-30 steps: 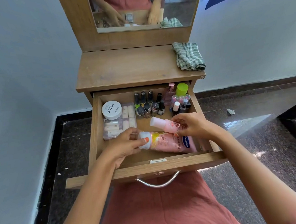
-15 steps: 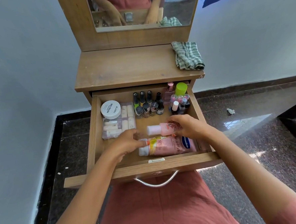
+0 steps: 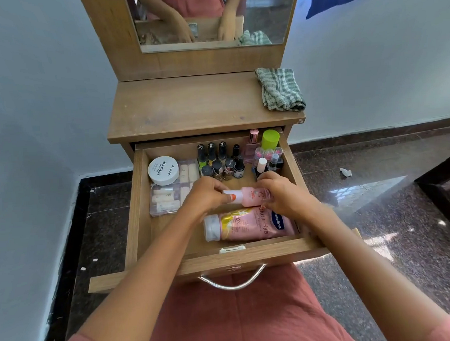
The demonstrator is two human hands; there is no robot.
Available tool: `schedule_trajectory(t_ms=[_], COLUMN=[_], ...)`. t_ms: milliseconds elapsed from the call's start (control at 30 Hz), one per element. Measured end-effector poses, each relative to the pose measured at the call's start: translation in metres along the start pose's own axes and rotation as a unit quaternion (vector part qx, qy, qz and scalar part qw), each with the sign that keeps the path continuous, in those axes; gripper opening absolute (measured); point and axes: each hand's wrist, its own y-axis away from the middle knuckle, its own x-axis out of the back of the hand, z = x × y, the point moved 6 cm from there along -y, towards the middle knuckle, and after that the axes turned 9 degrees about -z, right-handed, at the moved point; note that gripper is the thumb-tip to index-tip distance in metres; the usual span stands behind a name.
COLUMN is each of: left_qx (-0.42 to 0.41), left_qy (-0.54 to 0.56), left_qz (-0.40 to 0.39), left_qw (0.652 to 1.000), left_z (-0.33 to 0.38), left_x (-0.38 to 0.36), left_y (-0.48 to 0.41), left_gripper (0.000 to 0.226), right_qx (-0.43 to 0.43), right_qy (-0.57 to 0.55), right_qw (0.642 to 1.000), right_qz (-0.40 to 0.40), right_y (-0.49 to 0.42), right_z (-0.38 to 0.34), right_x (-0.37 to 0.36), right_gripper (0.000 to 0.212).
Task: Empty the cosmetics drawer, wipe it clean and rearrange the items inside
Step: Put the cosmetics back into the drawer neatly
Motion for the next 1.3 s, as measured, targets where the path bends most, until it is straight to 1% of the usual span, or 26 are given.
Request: schedule_trajectory(t_ms=[100,133,267,500,600,700,933,1100,1300], left_qx=[-0.005,-0.01,-0.023,-0.069,-0.086,-0.1,-0.097,-0.105,-0.121], left_qy=[-0.021,-0.025,-0.041,-0.124,-0.165,-0.198,-0.218,-0.21,-0.227], left_qz=[0.007,0.009,0.02,0.002,-0.007,-0.012,-0.033,-0.022,0.0], left_qw=[1.0,1.0,0.999,0.99,0.982,0.975,0.971,0.972,0.966], left_z=[0.001,0.001,0.001,0.007,0.009,0.008,0.007,0.007,0.021], left_x=[-0.005,-0.007,-0.012,-0.019,-0.023,-0.024,-0.024,-0.022,-0.01], left_y=[-0.004,-0.005,-0.008,-0.01,-0.01,-0.011,-0.011,-0.009,0.008], left_gripper=[0.03,0.029,0.03,0.03,0.028,0.026,0.027,0.028,0.035], right_qx=[-0.004,-0.004,-0.002,-0.002,-0.006,0.0,0.002,-0.017,-0.029], right_qy=[0.01,0.012,0.006,0.028,0.0,-0.002,-0.047,-0.054,-0.041], right_qw=[0.998,0.998,0.999,1.0,1.0,1.0,0.998,0.998,0.997], right_qz=[0.056,0.063,0.034,-0.008,-0.002,0.011,0.039,0.035,0.055], right_y=[0.009,0.011,0.012,0.01,0.009,0.008,0.008,0.007,0.011], right_z=[-0.003,-0.005,-0.01,-0.01,-0.007,-0.005,-0.002,0.0,-0.002], right_x=[-0.002,-0.004,-0.017,-0.025,-0.028,-0.028,-0.025,-0.025,-0.018], right_gripper=[0.036,0.033,0.032,0.032,0.032,0.032,0.027,0.025,0.027])
